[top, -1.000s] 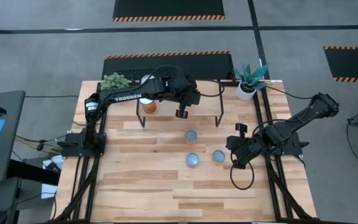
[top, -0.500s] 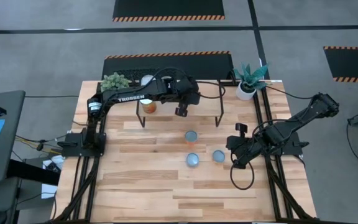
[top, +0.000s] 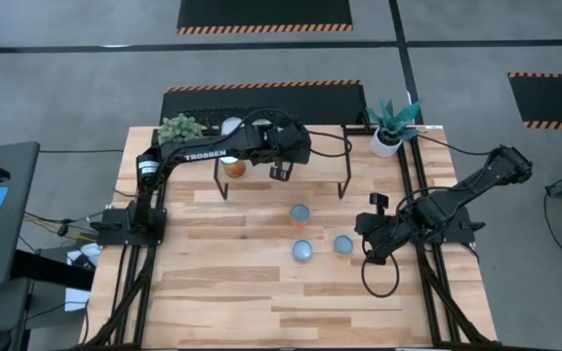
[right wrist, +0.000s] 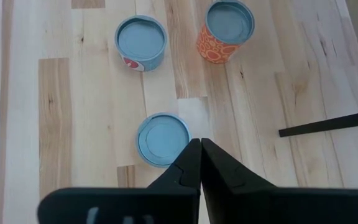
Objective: Pick and place cans onto a shelf
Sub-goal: Put the canned peaches on the shelf, then put the canned meatballs on the shelf
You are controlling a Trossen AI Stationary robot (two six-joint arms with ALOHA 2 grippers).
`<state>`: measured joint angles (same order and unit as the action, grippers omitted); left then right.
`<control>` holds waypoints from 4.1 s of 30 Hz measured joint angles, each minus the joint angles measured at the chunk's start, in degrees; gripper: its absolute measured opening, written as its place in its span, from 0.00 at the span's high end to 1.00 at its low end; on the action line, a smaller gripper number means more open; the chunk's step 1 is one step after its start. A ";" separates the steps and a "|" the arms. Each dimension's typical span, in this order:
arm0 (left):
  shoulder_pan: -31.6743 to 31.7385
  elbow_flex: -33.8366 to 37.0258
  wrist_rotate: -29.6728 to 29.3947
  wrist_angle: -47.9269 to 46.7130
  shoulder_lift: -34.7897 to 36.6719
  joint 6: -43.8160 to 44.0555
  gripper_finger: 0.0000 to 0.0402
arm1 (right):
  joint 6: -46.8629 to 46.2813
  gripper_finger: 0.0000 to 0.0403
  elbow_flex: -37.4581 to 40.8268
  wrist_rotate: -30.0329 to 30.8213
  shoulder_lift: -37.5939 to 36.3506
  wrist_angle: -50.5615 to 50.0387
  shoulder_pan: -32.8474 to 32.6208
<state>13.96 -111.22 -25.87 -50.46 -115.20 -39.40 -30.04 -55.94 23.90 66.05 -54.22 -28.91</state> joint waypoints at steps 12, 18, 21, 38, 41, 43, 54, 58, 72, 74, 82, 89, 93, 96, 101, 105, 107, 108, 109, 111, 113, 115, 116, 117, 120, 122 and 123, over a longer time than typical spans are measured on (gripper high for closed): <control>-9.09 -7.80 1.56 -15.35 2.28 8.65 1.00 | 0.02 0.93 0.02 0.00 0.01 -1.72 0.00; -14.56 -16.18 14.89 -38.96 2.38 23.02 1.00 | 0.39 0.93 0.02 1.25 0.04 0.38 0.00; -16.25 -14.96 23.47 -38.70 3.04 30.76 1.00 | 2.58 0.93 0.03 3.29 1.61 4.74 0.11; -25.56 37.97 19.49 -22.87 38.81 61.48 1.00 | 33.11 0.93 -0.01 4.63 20.32 48.89 12.51; -27.98 50.03 18.48 -10.06 45.36 65.88 1.00 | 32.88 0.93 -1.70 3.28 22.11 46.62 15.25; -29.27 56.06 18.34 -1.34 48.35 66.88 1.00 | 32.80 0.93 -4.70 2.80 23.30 42.31 15.95; -31.01 67.25 7.87 18.84 50.20 61.03 1.00 | 30.95 0.94 -30.78 -8.44 37.14 8.98 22.50; -31.39 67.43 5.30 16.60 49.61 58.70 1.00 | 29.44 0.93 -31.54 -7.57 41.86 3.67 22.59; -31.41 67.42 4.29 10.16 49.61 63.27 1.00 | 28.34 0.93 -30.71 -3.67 44.29 -1.00 16.94; -31.41 67.41 4.15 10.36 49.61 64.13 1.00 | 26.65 0.93 -30.71 -0.85 44.12 -2.43 16.01; -31.41 67.41 4.01 10.31 49.59 64.06 1.00 | 24.07 0.92 -30.71 -1.21 43.81 -5.55 16.05; -31.41 67.41 3.98 10.32 49.59 64.06 1.00 | 27.55 0.78 -30.68 -8.64 43.83 -4.56 20.05; -31.41 67.41 3.99 10.32 49.59 64.06 1.00 | 30.00 0.66 -29.77 -9.38 43.90 -1.17 21.68; -31.41 67.41 4.00 10.30 49.59 64.06 1.00 | 30.12 0.59 -28.96 -9.67 43.86 1.56 21.99; -31.41 67.41 4.00 10.30 49.59 64.06 1.00 | 30.08 0.51 -26.75 -10.64 43.88 5.03 21.97; -31.41 67.41 4.00 10.30 49.59 64.06 1.00 | 30.08 0.50 -26.16 -10.64 43.88 6.79 21.99; -31.41 67.41 4.00 10.30 49.59 64.06 1.00 | 30.08 0.51 -26.16 -10.64 43.88 7.21 22.00; -31.41 67.41 4.00 10.32 49.59 64.06 1.00 | 30.08 0.52 -26.16 -10.66 43.88 7.34 22.03; -31.41 67.41 4.00 10.32 49.59 64.06 1.00 | 30.08 0.52 -26.16 -10.64 43.88 7.44 22.03; -31.41 67.41 4.00 10.32 49.59 64.06 1.00 | 30.05 0.53 -26.16 -10.84 43.88 7.76 22.03; -31.41 67.41 4.00 10.32 49.59 64.06 1.00 | 30.04 0.54 -26.30 -10.99 44.73 8.69 22.03; -31.41 67.41 4.00 10.34 49.57 64.06 1.00 | 29.89 0.55 -26.16 -11.18 45.94 9.25 22.04; -31.41 67.41 4.01 10.36 49.57 64.06 1.00 | 29.94 0.55 -26.14 -11.50 46.32 9.09 22.08; -31.41 67.39 4.02 10.35 49.57 64.08 1.00 | 29.92 0.55 -26.29 -11.62 46.72 9.13 22.23; -31.39 67.38 4.00 10.44 49.57 64.11 1.00 | 29.92 0.55 -26.47 -11.43 47.38 9.50 22.61; -31.39 67.38 4.02 10.41 49.57 64.11 1.00 | 29.89 0.55 -26.47 -11.64 47.38 9.51 22.67; -31.39 67.38 4.02 10.34 49.57 64.11 1.00 | 29.90 0.55 -26.47 -11.63 47.38 9.51 22.67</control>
<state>-17.43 -43.83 -21.85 -40.12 -65.63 24.71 -0.14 -82.41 12.27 113.43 -44.71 -6.24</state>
